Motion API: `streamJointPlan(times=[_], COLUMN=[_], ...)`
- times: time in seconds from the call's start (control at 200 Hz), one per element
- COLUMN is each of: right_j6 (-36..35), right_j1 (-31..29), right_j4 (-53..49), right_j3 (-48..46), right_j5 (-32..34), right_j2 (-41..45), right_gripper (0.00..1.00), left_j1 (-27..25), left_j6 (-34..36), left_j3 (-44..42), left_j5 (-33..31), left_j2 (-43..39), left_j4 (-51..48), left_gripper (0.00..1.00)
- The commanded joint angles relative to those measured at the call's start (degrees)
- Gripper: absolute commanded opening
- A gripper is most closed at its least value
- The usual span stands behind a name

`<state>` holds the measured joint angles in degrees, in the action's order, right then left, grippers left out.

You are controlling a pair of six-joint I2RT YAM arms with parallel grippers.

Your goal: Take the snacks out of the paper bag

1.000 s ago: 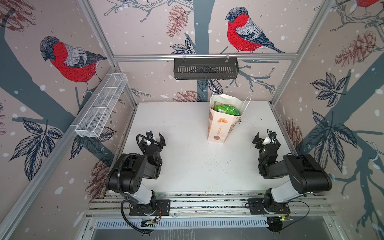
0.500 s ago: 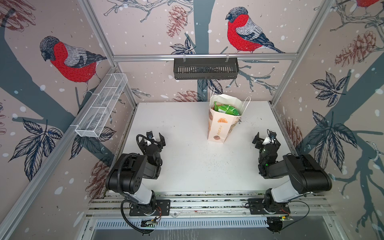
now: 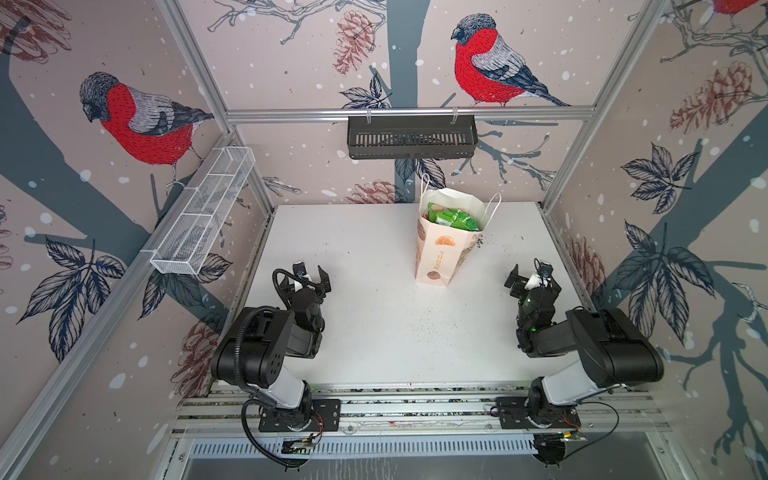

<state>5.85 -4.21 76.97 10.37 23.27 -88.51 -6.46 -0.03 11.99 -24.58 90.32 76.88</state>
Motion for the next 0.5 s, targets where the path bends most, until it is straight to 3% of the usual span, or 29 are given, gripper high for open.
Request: streamJointPlan(times=[0.0, 0.07, 0.225, 0.4, 0.495], right_j6=[-0.1, -0.1, -0.2, -2.7, -5.1], right_j1=[0.1, 0.1, -0.1, -2.3, -5.0], right_j4=[1.7, 1.7, 2.1, -2.5, -8.8], right_j3=[0.3, 0.3, 0.0, 0.8, 3.2], right_j5=[0.7, 0.7, 0.8, 3.2, 6.9], right_j2=[-0.1, 0.0, 0.1, 4.9, 8.8], right_gripper=[1.0, 1.0, 1.0, 1.0, 1.0], left_j1=[0.2, 1.6, 1.5, -1.5, -2.4], left_j6=[-0.1, -1.2, -0.5, 2.3, -3.8], left_j3=[0.3, 0.9, 0.5, 9.2, 12.6], left_j5=[-0.1, 3.0, 2.7, -0.6, -3.3], left_j2=[0.0, -0.7, -0.8, -10.9, -14.9], left_j4=[2.5, -0.1, 1.2, -21.6, -29.0], left_gripper=[0.98, 0.98, 0.98, 0.98, 0.98])
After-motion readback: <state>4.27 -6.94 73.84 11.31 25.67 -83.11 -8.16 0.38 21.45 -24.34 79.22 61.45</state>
